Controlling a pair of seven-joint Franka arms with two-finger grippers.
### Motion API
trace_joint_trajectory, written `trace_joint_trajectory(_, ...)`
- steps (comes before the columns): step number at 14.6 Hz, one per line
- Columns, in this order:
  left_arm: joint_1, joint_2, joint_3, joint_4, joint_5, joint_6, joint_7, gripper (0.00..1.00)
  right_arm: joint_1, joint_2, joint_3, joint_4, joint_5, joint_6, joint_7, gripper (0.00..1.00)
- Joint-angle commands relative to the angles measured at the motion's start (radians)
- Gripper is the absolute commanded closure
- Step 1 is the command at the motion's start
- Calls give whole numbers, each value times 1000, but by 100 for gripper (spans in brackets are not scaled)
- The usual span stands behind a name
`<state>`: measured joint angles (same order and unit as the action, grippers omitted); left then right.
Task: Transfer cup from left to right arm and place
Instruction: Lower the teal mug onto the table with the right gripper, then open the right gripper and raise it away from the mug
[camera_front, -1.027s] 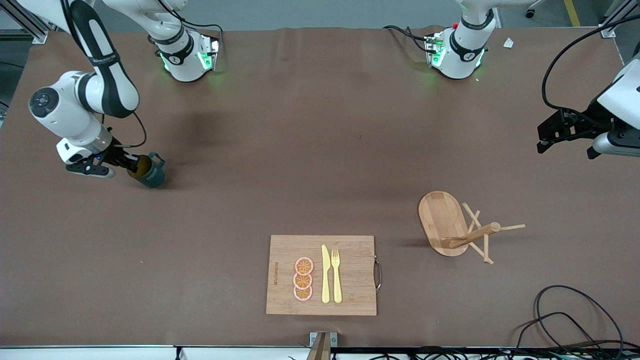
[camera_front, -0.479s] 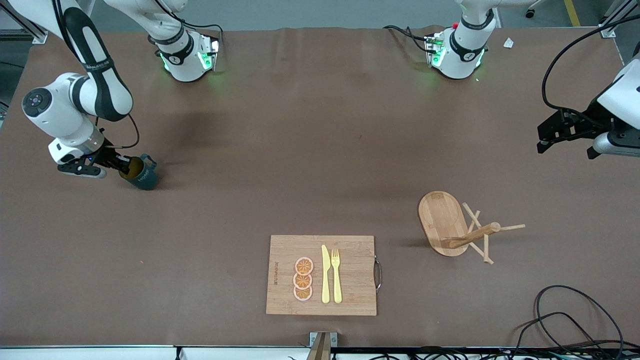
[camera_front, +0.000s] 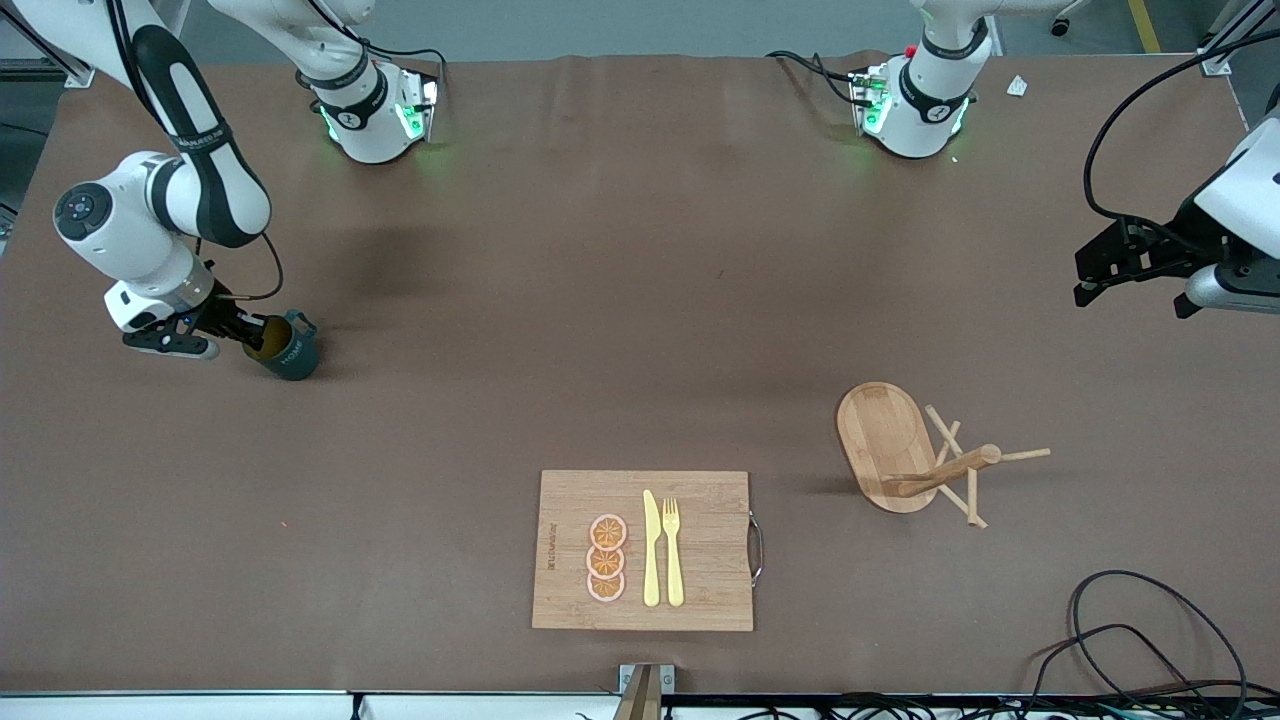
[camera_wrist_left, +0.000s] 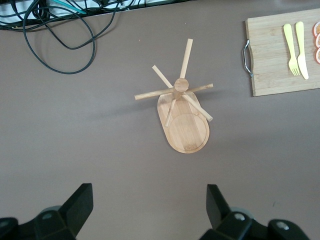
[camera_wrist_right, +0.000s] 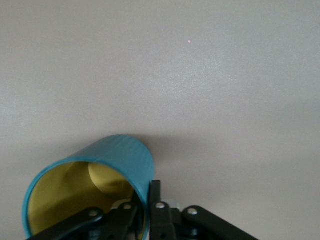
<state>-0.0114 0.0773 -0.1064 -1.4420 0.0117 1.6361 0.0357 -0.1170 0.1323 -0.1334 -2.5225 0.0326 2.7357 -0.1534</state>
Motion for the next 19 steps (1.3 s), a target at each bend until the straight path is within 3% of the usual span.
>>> trace_joint_trajectory(1, -1, -5, 2, 3, 4, -10, -8, 0, -26, -2, 18, -2, 1, 7, -18, 44)
trace_joint_trajectory(6, -1, -5, 2, 3, 4, -10, -8, 0, -26, -19, 21, 10, 9, -37, -15, 1)
trace_joint_trajectory(9, -1, -5, 2, 3, 2, -10, -10, 0, -20, -49, 21, 60, 82, -178, -17, 0)
trace_joint_trajectory(13, -1, -5, 4, 3, 2, -10, -14, 0, -13, -131, 23, 132, 84, -335, -20, 0)
trace_joint_trajectory(17, -1, -5, 4, 3, 1, -10, -20, 0, 5, -215, 23, 338, 79, -646, -17, 0)
trace_joint_trajectory(19, -1, -5, 4, 3, 2, -10, -20, 0, 10, -247, 34, 419, 75, -740, -17, 0)
